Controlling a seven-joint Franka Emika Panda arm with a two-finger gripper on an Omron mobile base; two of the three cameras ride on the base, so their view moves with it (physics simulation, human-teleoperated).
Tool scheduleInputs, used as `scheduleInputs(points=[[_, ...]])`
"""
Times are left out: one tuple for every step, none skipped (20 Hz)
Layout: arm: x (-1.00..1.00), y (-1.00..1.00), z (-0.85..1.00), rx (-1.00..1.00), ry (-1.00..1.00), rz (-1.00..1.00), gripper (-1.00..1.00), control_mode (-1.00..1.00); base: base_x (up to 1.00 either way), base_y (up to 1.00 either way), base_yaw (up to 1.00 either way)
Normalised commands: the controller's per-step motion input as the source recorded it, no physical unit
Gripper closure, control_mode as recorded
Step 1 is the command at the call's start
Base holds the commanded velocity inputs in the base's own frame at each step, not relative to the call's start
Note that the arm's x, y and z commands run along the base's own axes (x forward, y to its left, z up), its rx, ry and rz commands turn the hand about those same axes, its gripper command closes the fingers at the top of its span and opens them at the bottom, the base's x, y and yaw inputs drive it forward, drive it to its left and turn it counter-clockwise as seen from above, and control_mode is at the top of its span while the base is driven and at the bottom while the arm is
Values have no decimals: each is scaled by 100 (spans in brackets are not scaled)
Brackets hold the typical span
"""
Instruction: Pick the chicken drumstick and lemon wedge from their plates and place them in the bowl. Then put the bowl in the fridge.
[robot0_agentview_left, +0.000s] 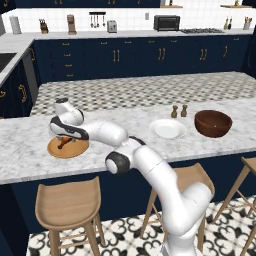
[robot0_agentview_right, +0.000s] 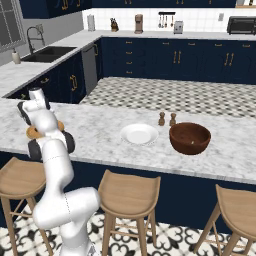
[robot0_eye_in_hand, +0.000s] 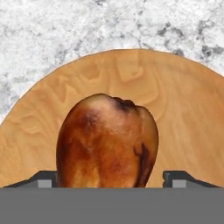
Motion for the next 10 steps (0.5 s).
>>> scheduleInputs(points=[[0, 0, 0, 0, 0, 0, 100, -100, 0, 0, 0], [0, 0, 0, 0, 0, 0, 100, -100, 0, 0, 0], [0, 0, 0, 0, 0, 0, 100, -100, 0, 0, 0], [-3, -26, 0, 0, 0, 0, 100, -100, 0, 0, 0], [0, -46, 5, 0, 0, 0, 100, -100, 0, 0, 0], [-15, -63, 4, 0, 0, 0, 100, -100, 0, 0, 0], [-26, -69, 16, 0, 0, 0, 100, -100, 0, 0, 0], [-28, -79, 24, 0, 0, 0, 100, -100, 0, 0, 0], [-31, -84, 36, 0, 0, 0, 100, -100, 0, 0, 0], [-35, -86, 48, 0, 0, 0, 100, -100, 0, 0, 0]])
